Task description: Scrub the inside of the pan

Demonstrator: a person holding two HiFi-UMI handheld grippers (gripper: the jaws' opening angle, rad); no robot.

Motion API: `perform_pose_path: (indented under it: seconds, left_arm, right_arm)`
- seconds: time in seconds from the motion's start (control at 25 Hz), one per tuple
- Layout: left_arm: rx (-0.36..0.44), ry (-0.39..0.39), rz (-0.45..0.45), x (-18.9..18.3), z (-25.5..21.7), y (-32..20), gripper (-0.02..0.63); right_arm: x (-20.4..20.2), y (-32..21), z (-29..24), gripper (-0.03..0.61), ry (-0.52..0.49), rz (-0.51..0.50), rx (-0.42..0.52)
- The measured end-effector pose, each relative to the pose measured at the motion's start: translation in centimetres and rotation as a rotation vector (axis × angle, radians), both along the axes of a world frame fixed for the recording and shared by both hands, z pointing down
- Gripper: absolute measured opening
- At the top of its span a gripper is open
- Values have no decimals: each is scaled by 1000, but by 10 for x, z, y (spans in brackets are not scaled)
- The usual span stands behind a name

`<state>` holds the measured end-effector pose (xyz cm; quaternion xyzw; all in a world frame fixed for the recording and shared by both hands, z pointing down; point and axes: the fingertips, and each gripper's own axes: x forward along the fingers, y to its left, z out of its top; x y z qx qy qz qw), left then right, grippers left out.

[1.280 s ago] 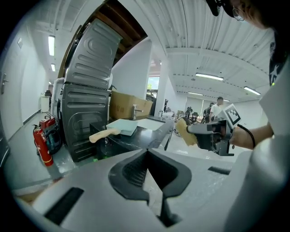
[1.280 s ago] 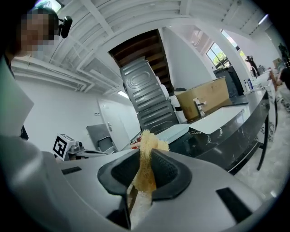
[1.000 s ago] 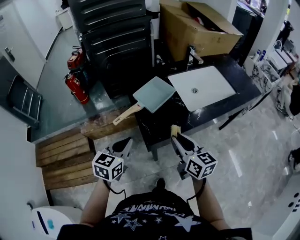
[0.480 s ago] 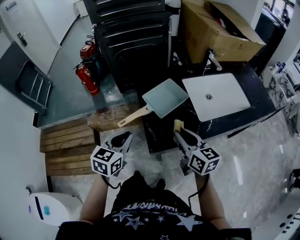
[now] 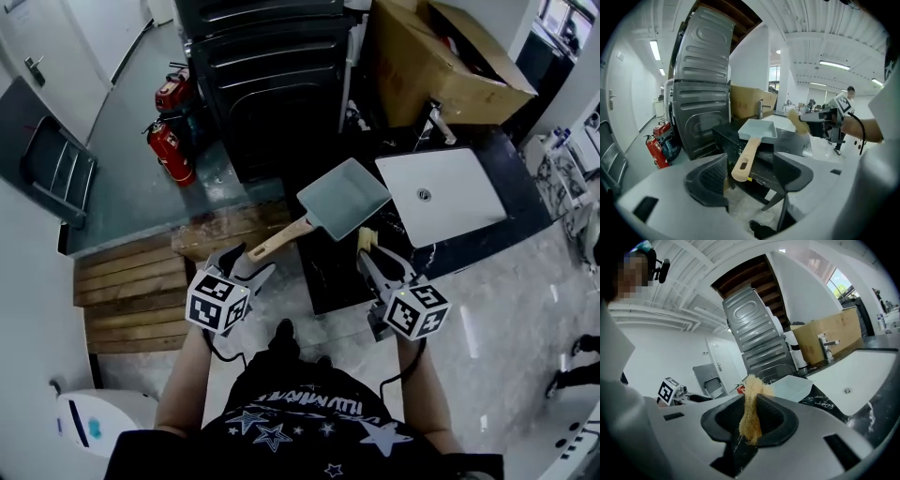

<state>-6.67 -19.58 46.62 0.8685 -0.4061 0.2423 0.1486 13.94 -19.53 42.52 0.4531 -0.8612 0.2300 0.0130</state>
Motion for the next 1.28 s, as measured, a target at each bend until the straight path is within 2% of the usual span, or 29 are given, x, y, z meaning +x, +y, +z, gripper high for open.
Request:
perform_pose_path:
  seconds: [0.16,0.52,0.56,0.6,0.64,0.96,1.12,1.28]
  left_arm:
    - [-61,-10,98,5,19,-8,288]
    - [-96,-4,180,13,33,-28,253]
    - [-92,-6,186,14,33,-30,220]
    - [-88,-10,190,15,33,-31,158]
    - [-87,-14,195,16,33,-32,139]
    - [-101,-38,230,18,36,-32,137]
    - [-112,-39,244,18,37,-31,135]
    - [-123,-42,250,18,37,-31,135]
  right_arm:
    - [-4,-10,0,80,9,30,-11]
    - [-14,-27,11,80,51,33,-46]
    - [-15,-29,12,80,58,31,-50]
    - [-17,-32,12,80,65,29,-52]
    - [-19,-34,12,80,71,26,-54]
    - [-39,-56,15,80,127,-8,-72]
    - [-39,-77,16,79,209,5,-60]
    - [-40,-107,17,78,364,-6,-29]
